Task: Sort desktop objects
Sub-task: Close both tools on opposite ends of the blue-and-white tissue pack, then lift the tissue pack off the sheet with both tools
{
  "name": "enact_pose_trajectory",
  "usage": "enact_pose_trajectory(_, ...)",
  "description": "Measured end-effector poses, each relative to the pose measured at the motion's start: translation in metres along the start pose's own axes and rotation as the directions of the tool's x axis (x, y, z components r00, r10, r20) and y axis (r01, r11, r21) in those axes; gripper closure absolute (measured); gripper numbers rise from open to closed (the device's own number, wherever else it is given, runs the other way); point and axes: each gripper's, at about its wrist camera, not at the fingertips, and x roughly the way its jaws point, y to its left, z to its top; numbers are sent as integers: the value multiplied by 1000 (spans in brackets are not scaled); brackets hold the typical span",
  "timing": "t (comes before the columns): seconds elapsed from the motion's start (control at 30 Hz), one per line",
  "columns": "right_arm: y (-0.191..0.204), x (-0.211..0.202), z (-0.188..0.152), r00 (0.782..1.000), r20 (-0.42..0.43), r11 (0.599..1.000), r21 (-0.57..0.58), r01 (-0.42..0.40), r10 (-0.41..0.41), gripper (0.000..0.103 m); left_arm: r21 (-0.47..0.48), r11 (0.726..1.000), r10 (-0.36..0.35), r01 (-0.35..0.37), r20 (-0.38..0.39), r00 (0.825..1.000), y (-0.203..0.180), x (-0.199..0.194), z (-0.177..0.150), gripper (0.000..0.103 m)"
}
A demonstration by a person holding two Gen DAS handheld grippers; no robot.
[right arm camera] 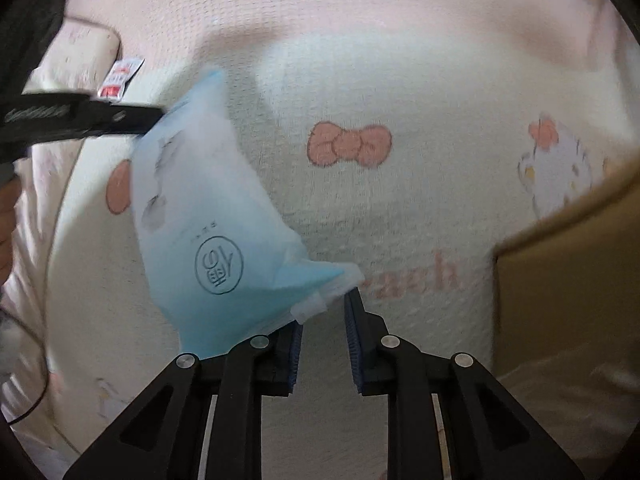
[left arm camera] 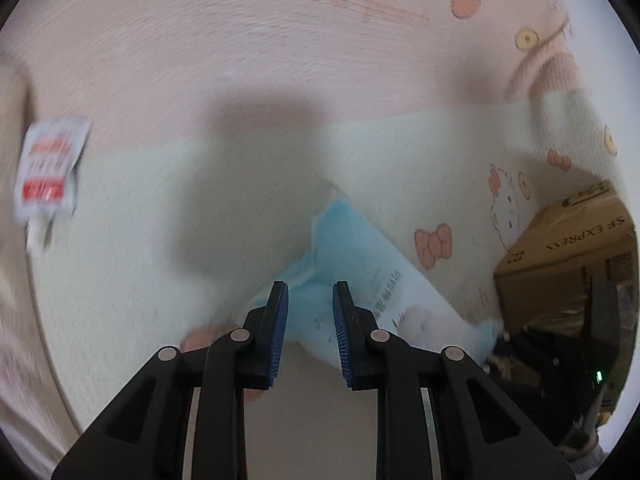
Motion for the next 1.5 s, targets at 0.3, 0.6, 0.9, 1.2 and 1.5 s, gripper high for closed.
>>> enact_pose_trajectory(0.3, 3, -2, 25, 997, 76, 998, -56, 7, -2, 85, -162, 984, 78, -68, 54, 996, 23, -27, -55, 79)
enact_pose_trajectory(0.6, -17, -27, 20, 988, 154, 1000, -20, -18, 21, 57, -62, 994, 94, -87, 122, 988, 18, -49, -47, 43)
enact_pose_trajectory(0.9, -22, -37, 15, 977, 148, 986, 40, -161, 153, 34, -158, 987, 36, -26, 62, 997, 43, -24, -12, 37)
enact_pose_trajectory(1.2, -26, -10, 17, 956, 104, 941, 173, -291, 276, 34, -152, 988, -11, 12, 12, 1000, 49, -8, -15, 35)
enact_pose_trajectory(1.5, -29, 8, 20, 920, 52, 878, 282, -387, 389, 33, -212, 976, -50, 52, 14, 999, 56, -5, -22, 35)
